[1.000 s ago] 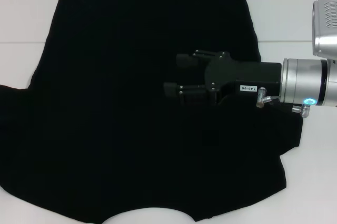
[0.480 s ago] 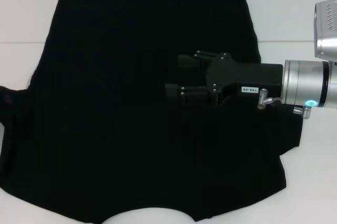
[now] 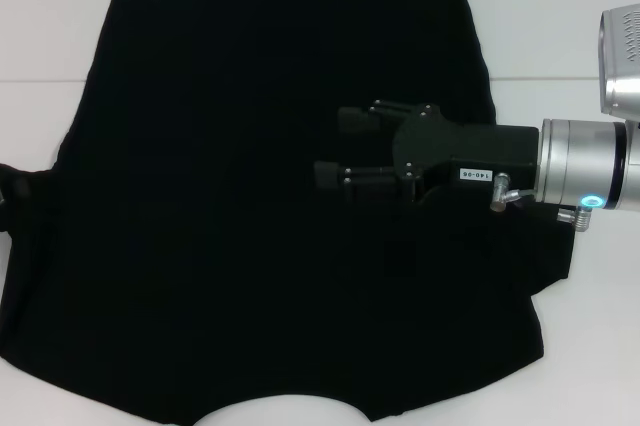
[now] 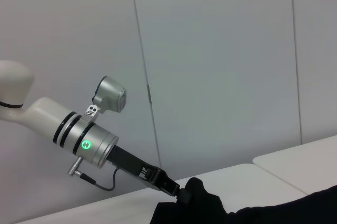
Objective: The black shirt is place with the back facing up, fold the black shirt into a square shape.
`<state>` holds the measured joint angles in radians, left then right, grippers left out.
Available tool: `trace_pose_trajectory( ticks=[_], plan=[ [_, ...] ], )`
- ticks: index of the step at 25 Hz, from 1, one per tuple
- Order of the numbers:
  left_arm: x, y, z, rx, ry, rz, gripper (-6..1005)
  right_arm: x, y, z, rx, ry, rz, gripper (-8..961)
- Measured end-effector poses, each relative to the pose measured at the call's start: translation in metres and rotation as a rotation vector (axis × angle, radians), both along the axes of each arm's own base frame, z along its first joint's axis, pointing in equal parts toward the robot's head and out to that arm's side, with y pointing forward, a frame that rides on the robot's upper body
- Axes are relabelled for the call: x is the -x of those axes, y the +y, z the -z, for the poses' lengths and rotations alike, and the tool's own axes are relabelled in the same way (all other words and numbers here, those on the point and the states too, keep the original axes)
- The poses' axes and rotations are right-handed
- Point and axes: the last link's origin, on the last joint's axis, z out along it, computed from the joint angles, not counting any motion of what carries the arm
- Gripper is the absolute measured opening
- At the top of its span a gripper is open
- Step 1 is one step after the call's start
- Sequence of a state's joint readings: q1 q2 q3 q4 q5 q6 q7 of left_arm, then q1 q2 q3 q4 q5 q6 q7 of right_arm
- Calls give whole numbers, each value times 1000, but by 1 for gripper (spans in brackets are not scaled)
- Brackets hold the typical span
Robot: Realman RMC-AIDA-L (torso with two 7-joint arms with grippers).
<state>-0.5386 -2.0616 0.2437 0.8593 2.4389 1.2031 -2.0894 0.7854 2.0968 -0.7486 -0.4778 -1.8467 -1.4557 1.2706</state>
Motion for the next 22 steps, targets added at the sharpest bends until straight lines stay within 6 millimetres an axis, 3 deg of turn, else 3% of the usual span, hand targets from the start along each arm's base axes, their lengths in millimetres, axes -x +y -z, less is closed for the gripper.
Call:
trace_pose_trajectory(
  ticks=[7,16,22],
  plan=[
    [-9,3,6,27,10,73,0,0,0,0,0,0,1,892],
    [-17,-5,36,115,70,302,1,-3,-1,0,-1,3,8,891],
    [-18,-13,47,141,48,342,1,-2,-1,-1,-3,9,8,891]
  ],
)
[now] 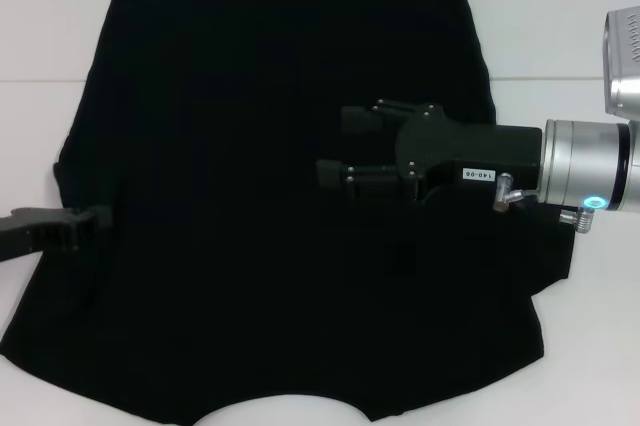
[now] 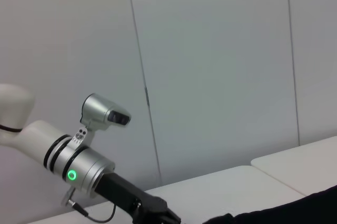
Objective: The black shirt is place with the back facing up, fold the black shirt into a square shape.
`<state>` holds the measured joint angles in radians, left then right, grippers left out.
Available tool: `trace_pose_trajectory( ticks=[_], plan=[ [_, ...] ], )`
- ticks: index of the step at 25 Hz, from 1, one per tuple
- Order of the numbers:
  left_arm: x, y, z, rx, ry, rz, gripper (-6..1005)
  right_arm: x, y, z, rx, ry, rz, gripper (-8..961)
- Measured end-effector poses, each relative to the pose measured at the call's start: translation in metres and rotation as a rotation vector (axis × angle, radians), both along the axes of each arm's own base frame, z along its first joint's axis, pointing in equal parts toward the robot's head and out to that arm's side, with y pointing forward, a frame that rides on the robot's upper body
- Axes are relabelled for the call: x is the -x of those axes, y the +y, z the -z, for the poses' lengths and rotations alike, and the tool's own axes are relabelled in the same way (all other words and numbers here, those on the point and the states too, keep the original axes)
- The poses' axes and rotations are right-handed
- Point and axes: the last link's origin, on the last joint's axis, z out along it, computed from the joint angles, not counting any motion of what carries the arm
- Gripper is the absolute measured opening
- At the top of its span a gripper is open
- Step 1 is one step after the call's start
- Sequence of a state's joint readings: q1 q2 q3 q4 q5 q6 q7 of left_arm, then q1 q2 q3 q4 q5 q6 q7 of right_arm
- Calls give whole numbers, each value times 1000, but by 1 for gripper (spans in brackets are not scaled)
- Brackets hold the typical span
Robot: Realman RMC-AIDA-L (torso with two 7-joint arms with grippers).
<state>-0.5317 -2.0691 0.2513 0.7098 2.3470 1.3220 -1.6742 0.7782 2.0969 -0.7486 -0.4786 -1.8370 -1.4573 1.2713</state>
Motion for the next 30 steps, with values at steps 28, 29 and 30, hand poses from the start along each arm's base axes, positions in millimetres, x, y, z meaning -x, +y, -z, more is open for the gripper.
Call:
trace_pose_trajectory(
  ticks=[28,29,30],
  plan=[
    [-10,-3,-4,0,-58,37,370,1,4,-4,-5,-3,12,892],
    [-14,-3,-7,-1,-74,54,404,0,6,-5,-8,-5,24,892],
    [-21,-5,-10,2,-110,89,438,-1,8,-6,-12,-6,39,892]
  ],
)
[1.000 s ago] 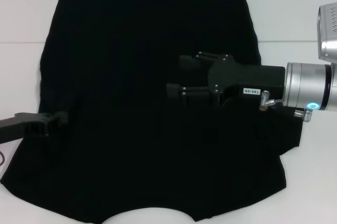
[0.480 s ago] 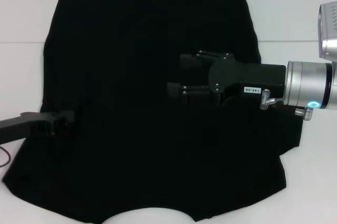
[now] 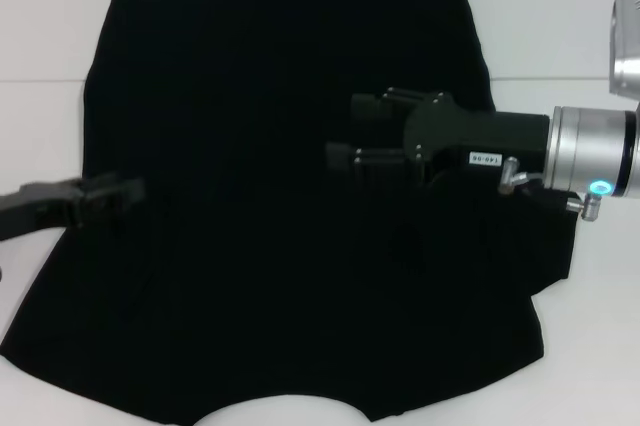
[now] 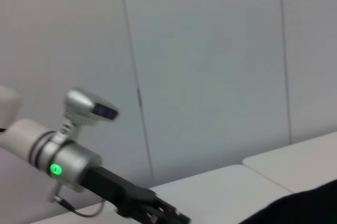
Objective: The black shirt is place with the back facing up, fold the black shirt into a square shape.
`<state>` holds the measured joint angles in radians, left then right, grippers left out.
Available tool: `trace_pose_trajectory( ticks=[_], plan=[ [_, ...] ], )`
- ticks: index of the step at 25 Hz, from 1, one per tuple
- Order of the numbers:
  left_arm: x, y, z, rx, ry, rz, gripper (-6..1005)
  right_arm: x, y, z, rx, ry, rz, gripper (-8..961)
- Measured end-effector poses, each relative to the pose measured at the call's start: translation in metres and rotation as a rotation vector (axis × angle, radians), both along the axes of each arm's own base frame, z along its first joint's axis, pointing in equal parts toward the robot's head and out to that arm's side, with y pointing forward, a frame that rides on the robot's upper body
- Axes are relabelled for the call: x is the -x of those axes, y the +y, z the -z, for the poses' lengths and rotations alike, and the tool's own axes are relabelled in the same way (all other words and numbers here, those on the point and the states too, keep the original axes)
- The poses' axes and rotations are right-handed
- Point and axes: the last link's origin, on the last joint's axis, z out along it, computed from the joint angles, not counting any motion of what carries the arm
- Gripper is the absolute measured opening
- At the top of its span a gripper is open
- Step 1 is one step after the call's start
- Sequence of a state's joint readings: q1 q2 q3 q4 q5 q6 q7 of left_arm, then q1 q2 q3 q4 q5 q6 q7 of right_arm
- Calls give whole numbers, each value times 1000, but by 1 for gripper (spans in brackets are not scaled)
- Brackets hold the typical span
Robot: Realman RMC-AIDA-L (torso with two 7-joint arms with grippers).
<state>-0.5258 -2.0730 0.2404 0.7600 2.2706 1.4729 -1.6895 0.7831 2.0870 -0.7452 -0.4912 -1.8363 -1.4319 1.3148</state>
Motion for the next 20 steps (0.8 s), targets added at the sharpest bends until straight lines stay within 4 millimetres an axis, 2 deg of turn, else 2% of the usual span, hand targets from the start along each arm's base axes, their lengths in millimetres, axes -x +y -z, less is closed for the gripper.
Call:
trace_pose_trajectory(
  ticks=[4,7,9,13,18,20],
  plan=[
    [-33,-9,-6,15,-167,190,548,-5,14,-10,-16,-23,123,891],
    [-55,-14,6,32,-245,350,611,-15,24,-22,-2,-46,265,891],
    [-59,-15,13,41,-249,381,654,-24,28,-30,8,-58,365,891],
    [-70,-18,38,64,-194,507,738,-49,31,-49,14,-71,542,892],
    [-80,-20,62,91,-114,622,911,-88,26,-70,-7,-85,735,891],
    [-84,-17,71,121,-81,640,911,-103,22,-76,-17,-82,799,891]
  ],
)
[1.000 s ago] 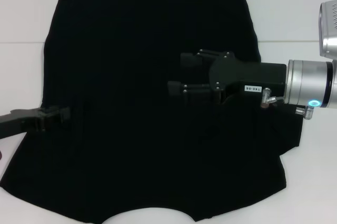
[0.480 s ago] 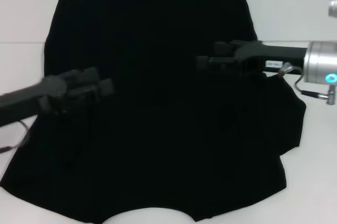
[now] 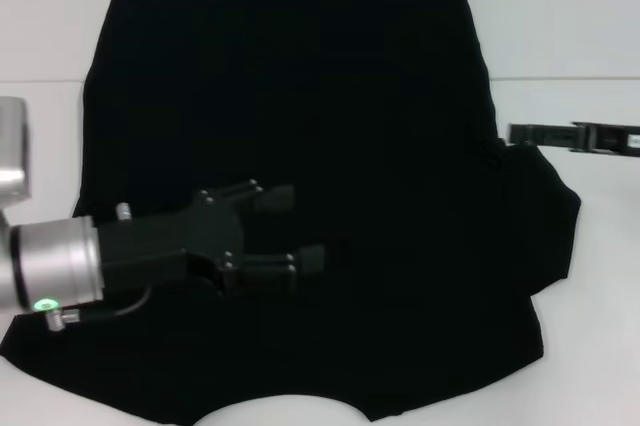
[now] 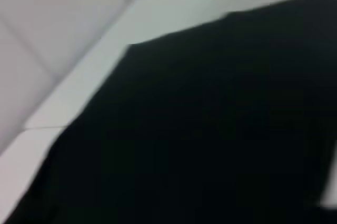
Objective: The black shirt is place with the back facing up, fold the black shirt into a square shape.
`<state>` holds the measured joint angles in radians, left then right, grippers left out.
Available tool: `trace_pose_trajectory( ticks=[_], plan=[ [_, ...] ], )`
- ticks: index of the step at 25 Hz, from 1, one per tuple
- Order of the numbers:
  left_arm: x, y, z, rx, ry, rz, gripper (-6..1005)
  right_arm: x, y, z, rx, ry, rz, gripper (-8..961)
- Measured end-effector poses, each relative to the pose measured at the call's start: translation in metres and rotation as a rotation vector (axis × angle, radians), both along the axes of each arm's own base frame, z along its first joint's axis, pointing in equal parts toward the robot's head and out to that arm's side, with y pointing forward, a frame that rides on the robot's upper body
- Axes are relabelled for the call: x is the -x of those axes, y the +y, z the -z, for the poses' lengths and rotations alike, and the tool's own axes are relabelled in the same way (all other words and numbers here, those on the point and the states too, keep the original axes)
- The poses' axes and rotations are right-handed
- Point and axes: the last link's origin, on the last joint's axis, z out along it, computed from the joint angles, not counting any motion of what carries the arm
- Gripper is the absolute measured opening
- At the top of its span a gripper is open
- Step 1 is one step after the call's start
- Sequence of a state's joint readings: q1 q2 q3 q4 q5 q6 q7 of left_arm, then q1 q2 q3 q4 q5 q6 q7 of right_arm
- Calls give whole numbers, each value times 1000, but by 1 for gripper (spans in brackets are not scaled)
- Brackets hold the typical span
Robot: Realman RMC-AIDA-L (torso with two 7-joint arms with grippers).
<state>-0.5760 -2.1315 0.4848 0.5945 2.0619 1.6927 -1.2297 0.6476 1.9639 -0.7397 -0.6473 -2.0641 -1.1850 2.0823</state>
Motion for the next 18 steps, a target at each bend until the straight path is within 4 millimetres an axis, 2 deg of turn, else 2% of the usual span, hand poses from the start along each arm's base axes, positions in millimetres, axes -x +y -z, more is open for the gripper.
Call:
trace_pose_trajectory(
  ticks=[7,18],
  plan=[
    [-5,3,17,39,84,38,907,-35,-14,-16,25,-22,196,892],
    [-3,6,24,31,160,72,906,-50,-24,-15,103,-73,322,885]
  ],
)
